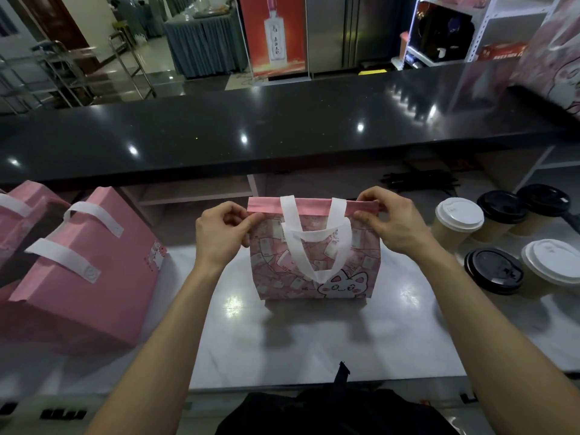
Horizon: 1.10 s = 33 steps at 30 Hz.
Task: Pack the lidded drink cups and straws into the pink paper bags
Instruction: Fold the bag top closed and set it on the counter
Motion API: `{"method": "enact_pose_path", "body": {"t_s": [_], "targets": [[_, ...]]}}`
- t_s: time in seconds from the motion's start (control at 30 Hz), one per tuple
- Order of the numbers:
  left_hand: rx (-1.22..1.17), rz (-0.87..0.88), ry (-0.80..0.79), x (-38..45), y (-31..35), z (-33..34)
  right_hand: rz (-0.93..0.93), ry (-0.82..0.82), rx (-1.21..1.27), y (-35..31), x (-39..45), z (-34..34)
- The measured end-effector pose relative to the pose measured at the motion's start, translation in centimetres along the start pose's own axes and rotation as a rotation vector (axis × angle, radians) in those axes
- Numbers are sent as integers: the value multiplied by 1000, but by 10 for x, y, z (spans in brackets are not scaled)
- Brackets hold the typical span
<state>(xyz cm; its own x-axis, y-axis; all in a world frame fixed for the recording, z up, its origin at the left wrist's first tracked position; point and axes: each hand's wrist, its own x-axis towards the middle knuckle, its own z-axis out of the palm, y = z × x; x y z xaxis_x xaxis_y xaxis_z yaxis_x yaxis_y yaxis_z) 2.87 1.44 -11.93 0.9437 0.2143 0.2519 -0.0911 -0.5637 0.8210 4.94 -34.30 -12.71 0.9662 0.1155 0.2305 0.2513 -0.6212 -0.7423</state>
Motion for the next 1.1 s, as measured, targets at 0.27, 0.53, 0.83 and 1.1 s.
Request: {"method": "enact_pose_path", "body": {"t_s": [0.27,0.53,0.83,1.1], "targets": [[-333,-280,-88,0,19,-1,-1,17,3,4,1,1],[-316,-369,-54,10,29,13,-1,33,15,3,-2,1],[-375,-436,-91,15,26,17,-3,36,3,-2,-6,-3],[-407,-403,8,22,30,36,5,29,26,-4,-6,-4]]}}
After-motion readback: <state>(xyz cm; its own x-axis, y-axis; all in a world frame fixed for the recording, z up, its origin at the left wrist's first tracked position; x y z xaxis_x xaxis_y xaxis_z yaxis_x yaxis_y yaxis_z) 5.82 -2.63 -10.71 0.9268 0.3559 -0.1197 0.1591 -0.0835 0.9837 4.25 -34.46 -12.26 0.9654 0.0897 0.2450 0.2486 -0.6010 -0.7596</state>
